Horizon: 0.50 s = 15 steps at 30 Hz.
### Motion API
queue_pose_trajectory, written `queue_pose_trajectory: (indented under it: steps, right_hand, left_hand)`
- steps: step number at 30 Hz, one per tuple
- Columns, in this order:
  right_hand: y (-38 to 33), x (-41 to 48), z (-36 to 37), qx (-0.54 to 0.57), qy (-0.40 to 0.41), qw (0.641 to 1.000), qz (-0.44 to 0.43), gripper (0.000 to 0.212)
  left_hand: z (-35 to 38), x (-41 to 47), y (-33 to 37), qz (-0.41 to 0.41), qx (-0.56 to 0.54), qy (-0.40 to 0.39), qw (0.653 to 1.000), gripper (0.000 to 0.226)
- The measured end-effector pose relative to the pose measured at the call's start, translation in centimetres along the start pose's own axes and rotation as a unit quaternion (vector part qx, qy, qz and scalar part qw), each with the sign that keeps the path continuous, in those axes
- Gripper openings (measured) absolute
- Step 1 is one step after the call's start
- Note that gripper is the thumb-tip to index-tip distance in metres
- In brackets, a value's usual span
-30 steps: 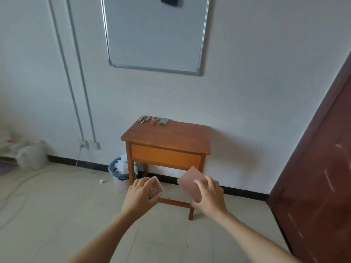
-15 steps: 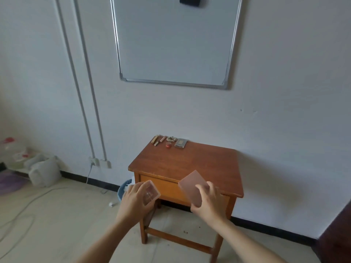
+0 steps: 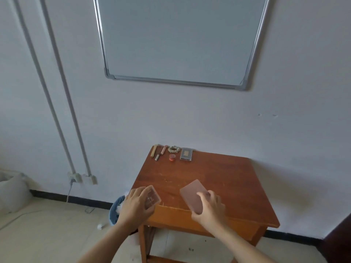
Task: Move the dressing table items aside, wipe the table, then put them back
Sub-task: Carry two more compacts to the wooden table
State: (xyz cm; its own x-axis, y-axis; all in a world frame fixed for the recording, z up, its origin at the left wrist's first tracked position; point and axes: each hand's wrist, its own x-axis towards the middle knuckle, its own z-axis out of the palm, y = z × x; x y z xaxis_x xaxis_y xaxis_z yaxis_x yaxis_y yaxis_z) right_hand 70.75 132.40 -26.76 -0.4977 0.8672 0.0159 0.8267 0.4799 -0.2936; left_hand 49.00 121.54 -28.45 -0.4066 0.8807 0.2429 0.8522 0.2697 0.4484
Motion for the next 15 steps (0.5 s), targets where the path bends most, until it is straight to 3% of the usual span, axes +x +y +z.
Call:
queue_pose_trajectory:
  steps: [7, 15]
  right_hand:
    - [2.4, 3.1, 2.0, 0.003, -0.03, 0.994, 0.106, 0.065]
    - [7.1, 12.2, 3.0, 0.016, -0.007, 0.986, 0.164, 0.062]
  left_hand:
    - [4.6, 5.1, -1.4, 0.035, 0.007, -0.11, 0.993, 0.06]
    - [9.2, 15.6, -0.4, 0.048, 0.034, -0.163, 0.985, 0.056]
